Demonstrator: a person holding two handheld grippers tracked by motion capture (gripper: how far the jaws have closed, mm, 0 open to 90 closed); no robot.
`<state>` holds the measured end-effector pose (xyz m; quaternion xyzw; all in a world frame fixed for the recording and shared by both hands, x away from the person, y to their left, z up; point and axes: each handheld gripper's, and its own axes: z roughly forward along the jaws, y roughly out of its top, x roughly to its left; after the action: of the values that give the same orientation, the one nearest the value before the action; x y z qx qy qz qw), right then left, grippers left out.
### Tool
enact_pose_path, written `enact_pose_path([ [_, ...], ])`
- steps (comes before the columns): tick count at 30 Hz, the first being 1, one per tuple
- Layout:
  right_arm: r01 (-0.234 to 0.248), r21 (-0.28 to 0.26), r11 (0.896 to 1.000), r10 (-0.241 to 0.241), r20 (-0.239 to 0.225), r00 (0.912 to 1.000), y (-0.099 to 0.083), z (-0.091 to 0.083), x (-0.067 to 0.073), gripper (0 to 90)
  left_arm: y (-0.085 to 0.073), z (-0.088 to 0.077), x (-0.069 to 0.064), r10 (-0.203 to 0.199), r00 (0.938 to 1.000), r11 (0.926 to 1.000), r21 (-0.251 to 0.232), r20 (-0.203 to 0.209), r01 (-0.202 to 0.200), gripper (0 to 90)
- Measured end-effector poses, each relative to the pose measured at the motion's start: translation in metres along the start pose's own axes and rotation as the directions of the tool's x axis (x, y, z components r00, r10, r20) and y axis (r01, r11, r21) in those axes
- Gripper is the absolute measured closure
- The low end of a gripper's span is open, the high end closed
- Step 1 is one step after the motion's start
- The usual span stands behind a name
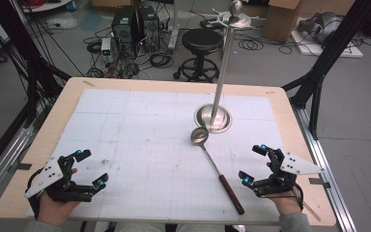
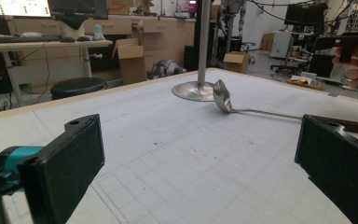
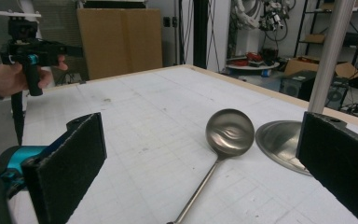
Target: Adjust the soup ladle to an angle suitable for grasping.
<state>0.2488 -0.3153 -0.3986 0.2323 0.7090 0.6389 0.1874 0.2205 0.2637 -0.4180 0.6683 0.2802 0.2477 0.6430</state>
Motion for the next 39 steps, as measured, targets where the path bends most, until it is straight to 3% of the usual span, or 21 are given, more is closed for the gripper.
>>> enact_pose_path([
  [11,-0.010,0.021,1.000,0.010,0.002,0.9999,0.000,0.002,0.001,1.0,0.000,0.001,0.000,0.013,0.9999,0.9999,0.008,-0.009,-0.013,1.8],
  [14,0.002,0.014,1.000,-0.002,-0.002,1.0000,0.001,0.001,0.002,7.7,0.000,0.001,0.000,0.016,0.9998,0.9998,0.010,-0.010,-0.016,1.8],
  [15,-0.005,0.016,1.000,0.005,-0.004,1.0000,0.001,-0.002,0.003,20.5,0.000,0.001,0.000,0.018,0.9998,0.9998,0.009,-0.009,-0.018,1.8],
  [17,0.004,0.009,1.000,-0.004,-0.010,0.9999,0.002,-0.003,0.003,24.8,0.000,0.001,0.000,0.019,0.9998,0.9997,0.012,-0.008,-0.019,1.8],
  [18,0.011,0.002,1.000,-0.011,-0.003,0.9999,0.002,-0.004,0.005,36.1,0.000,0.001,-0.001,0.017,0.9998,0.9998,0.013,-0.007,-0.017,1.8],
  [19,0.011,0.002,1.000,-0.011,-0.003,0.9999,0.002,-0.004,0.005,36.1,0.000,0.001,-0.001,0.017,0.9998,0.9998,0.012,-0.008,-0.016,1.8],
  [22,0.035,0.006,0.999,-0.035,0.018,0.9992,0.004,-0.006,0.009,60.4,0.000,0.002,-0.001,0.018,0.9998,0.9997,0.019,-0.008,-0.018,1.8],
  [24,0.041,0.007,0.999,-0.041,0.023,0.9989,0.005,-0.007,0.011,71.8,-0.001,0.003,-0.001,0.018,0.9998,0.9996,0.021,-0.006,-0.018,1.8],
  [25,0.041,0.007,0.999,-0.041,0.023,0.9989,0.005,-0.007,0.011,71.8,-0.001,0.003,-0.001,0.018,0.9998,0.9995,0.025,-0.004,-0.018,1.8],
  [27,0.031,0.019,0.999,-0.032,0.037,0.9988,0.007,-0.007,0.012,85.9,-0.001,0.003,-0.002,0.019,0.9998,0.9995,0.027,-0.002,-0.019,1.8],
  [35,0.041,0.045,0.998,-0.042,0.021,0.9989,0.007,0.000,0.016,89.2,-0.001,0.002,0.000,0.008,1.0000,0.9997,0.023,0.000,-0.008,1.8],
  [39,0.027,0.099,0.995,-0.026,-0.016,0.9995,0.004,0.008,0.019,89.3,-0.001,0.003,-0.001,0.010,0.9999,0.9997,0.022,0.002,-0.010,1.8],
])
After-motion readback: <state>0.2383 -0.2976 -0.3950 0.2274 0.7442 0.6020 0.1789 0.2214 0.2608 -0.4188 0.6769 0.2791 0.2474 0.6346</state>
